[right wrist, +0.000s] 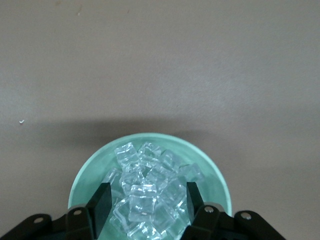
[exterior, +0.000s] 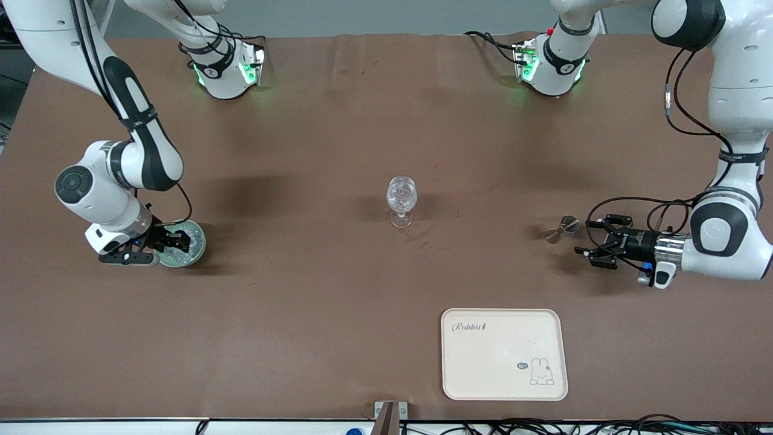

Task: Pour wine and add ice with both arms
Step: 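Lift the ice cube with the right gripper while the left gripper lifts the jigger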

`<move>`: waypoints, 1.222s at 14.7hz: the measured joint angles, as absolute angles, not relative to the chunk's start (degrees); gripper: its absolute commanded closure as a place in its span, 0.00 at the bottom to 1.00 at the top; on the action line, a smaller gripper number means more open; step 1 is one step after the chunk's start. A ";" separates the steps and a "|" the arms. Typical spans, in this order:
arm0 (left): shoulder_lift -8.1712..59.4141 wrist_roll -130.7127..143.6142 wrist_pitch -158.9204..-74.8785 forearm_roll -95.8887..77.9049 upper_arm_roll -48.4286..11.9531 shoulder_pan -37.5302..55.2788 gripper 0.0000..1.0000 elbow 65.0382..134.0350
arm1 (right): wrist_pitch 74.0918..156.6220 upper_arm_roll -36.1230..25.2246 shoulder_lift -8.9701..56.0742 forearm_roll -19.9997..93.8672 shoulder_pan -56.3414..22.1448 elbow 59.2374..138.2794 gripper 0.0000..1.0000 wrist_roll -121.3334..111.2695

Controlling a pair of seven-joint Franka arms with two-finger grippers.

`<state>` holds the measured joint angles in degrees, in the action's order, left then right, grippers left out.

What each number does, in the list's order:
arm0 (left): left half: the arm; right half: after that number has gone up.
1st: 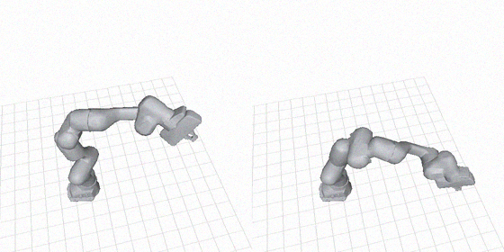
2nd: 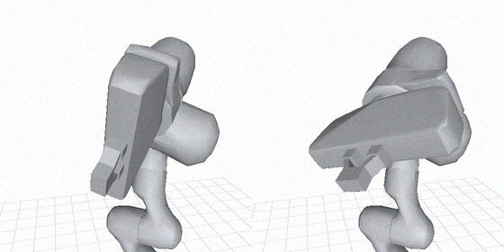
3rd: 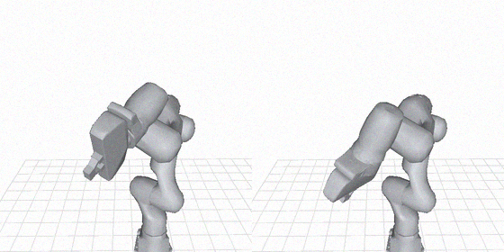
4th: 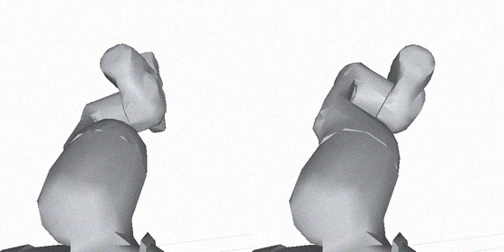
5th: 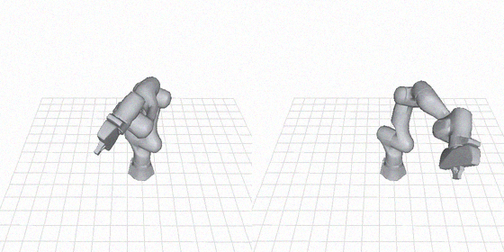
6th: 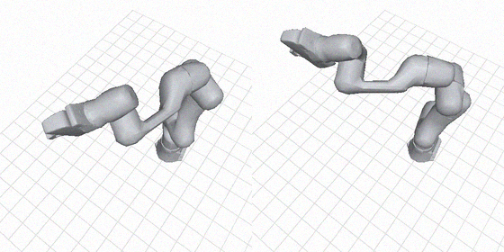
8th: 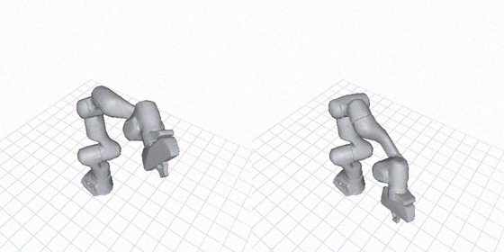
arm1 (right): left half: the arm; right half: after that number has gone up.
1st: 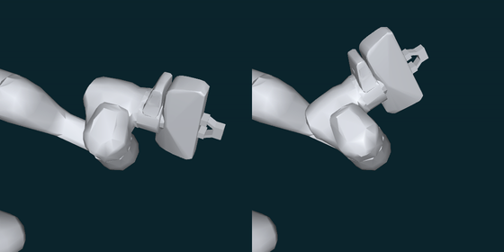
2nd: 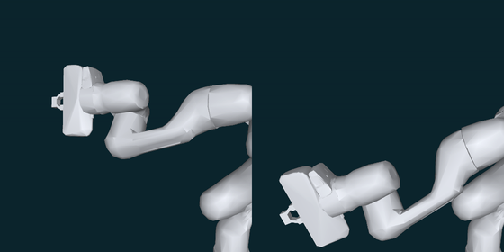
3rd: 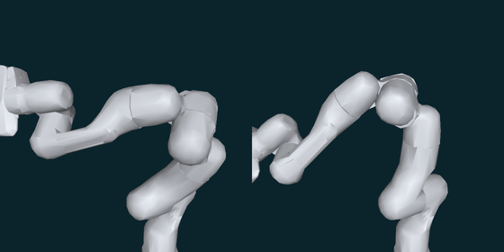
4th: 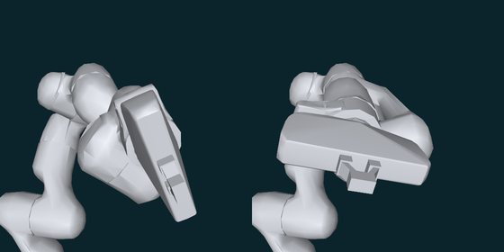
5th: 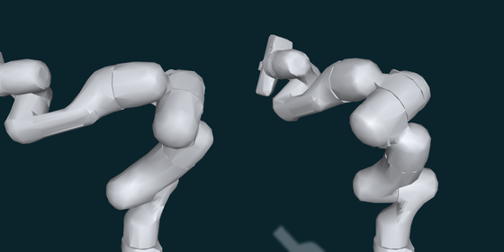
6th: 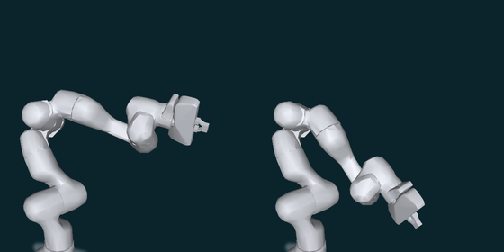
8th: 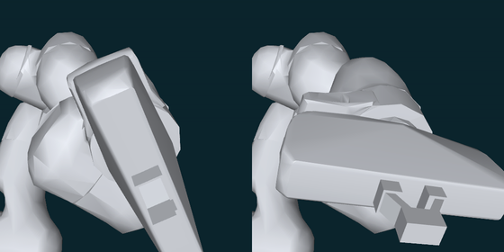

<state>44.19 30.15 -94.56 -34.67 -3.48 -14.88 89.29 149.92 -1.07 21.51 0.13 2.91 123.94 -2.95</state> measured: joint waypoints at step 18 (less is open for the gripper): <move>48.48 35.85 -93.45 -40.29 -4.10 -14.02 0.59 89.86 | 146.68 -1.07 16.23 0.13 2.77 124.22 0.93 -2.97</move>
